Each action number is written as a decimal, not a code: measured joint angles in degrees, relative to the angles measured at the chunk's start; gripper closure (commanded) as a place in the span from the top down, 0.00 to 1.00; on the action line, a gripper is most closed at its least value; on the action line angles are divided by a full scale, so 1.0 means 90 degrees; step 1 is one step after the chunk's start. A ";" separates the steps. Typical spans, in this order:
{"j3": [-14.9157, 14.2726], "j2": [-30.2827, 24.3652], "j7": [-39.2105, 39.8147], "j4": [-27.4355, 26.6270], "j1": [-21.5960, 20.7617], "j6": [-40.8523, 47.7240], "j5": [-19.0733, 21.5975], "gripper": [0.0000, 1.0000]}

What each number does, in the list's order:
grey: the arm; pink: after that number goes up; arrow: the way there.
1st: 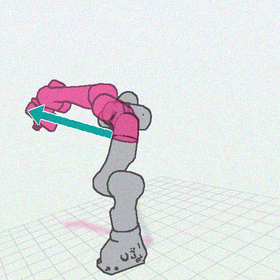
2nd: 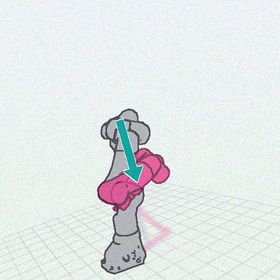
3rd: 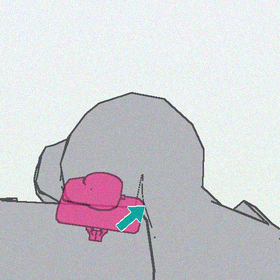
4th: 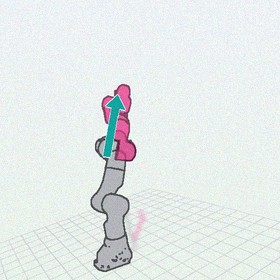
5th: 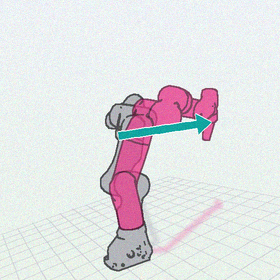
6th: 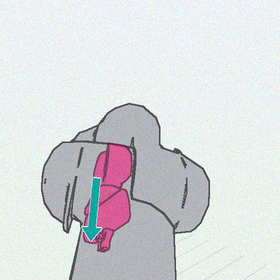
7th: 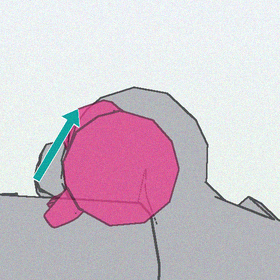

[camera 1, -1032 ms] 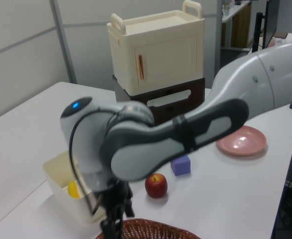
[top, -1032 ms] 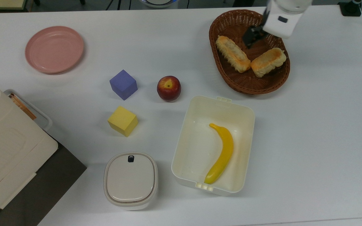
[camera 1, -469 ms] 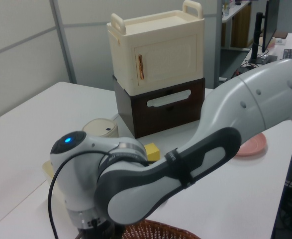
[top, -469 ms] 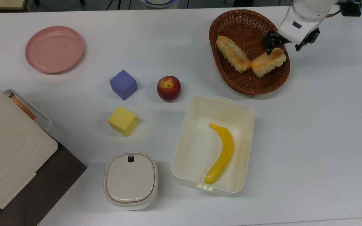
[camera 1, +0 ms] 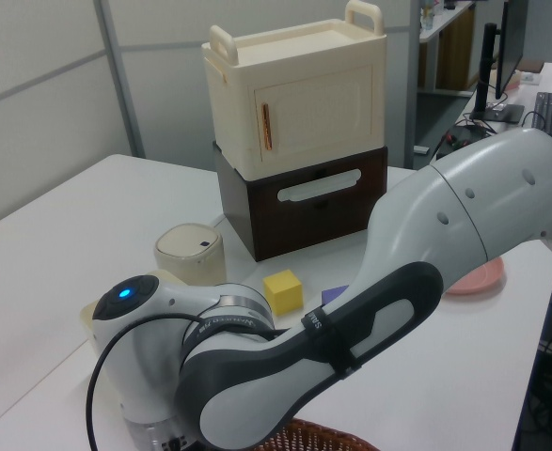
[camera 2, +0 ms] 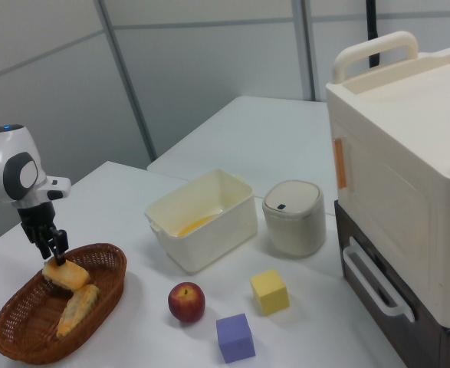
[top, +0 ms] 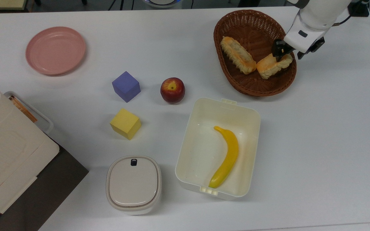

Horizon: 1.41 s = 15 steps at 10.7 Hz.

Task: Put the bread on the table
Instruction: 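Lower the gripper and grasp one bread roll in the basket, then lift the bread roll out of the basket and carry it beside the apple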

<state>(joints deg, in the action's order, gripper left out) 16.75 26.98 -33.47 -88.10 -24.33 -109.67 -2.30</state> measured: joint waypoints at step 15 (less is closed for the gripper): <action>-0.0139 -0.1843 0.2382 0.0458 0.2680 0.2479 -0.0054 0.00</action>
<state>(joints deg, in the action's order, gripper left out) 15.50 10.39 -12.04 -83.98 -0.21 -87.36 -2.79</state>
